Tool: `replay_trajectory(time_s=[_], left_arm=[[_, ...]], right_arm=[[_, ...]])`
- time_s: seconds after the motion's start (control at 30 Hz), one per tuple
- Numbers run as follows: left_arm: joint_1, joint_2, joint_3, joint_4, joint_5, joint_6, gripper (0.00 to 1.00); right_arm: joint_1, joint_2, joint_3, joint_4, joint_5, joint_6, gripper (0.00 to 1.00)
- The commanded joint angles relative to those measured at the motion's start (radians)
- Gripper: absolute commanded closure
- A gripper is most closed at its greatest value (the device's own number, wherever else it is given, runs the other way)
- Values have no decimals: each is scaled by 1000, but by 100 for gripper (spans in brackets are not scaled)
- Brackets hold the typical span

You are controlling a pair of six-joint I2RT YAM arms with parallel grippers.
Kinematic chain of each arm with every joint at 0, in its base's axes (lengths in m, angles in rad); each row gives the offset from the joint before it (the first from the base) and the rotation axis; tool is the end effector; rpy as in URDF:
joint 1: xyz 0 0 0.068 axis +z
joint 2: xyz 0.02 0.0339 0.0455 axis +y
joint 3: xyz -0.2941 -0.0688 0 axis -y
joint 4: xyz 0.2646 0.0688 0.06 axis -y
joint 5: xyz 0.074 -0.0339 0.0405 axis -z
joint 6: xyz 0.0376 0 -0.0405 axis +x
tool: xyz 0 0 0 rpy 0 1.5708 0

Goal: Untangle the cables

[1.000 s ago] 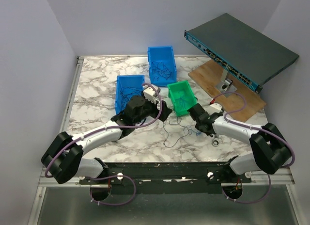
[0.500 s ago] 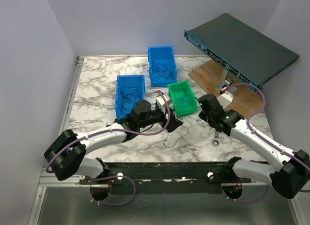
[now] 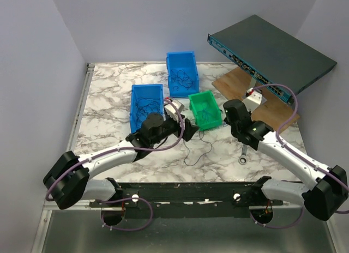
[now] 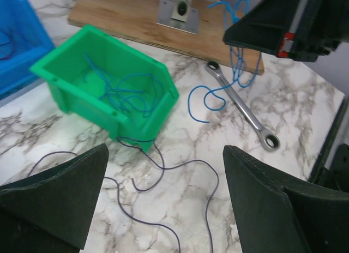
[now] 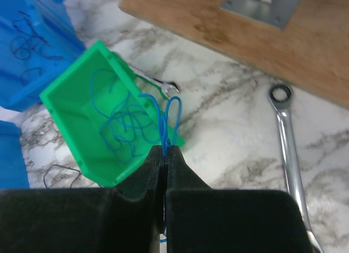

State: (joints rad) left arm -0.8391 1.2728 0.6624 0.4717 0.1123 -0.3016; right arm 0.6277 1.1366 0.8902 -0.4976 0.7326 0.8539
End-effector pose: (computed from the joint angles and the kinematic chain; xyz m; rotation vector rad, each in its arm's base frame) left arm 0.1941 -0.2224 0.2767 0.5625 1.7111 -0.9303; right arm 0.2111 0.1221 0.3049 0.5796 2.0169 0.0269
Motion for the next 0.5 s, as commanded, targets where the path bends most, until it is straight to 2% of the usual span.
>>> replay_trajectory(time_s=[0.0, 0.07, 0.13, 0.33, 0.47], left_arm=[[41, -33, -27, -6, -133, -63, 12], [59, -36, -36, 2, -122, -82, 11], [78, -41, -46, 12, -112, -100, 11], [141, -53, -81, 55, -32, -149, 11], [150, -59, -86, 59, -28, -144, 11]], right_arm=[[1, -3, -72, 438, 15, -329, 99], [1, 10, -130, 632, -54, -434, 99], [1, 61, -144, 745, -77, -508, 99], [3, 271, -73, 906, -76, -673, 99], [2, 351, -45, 957, -170, -714, 99]])
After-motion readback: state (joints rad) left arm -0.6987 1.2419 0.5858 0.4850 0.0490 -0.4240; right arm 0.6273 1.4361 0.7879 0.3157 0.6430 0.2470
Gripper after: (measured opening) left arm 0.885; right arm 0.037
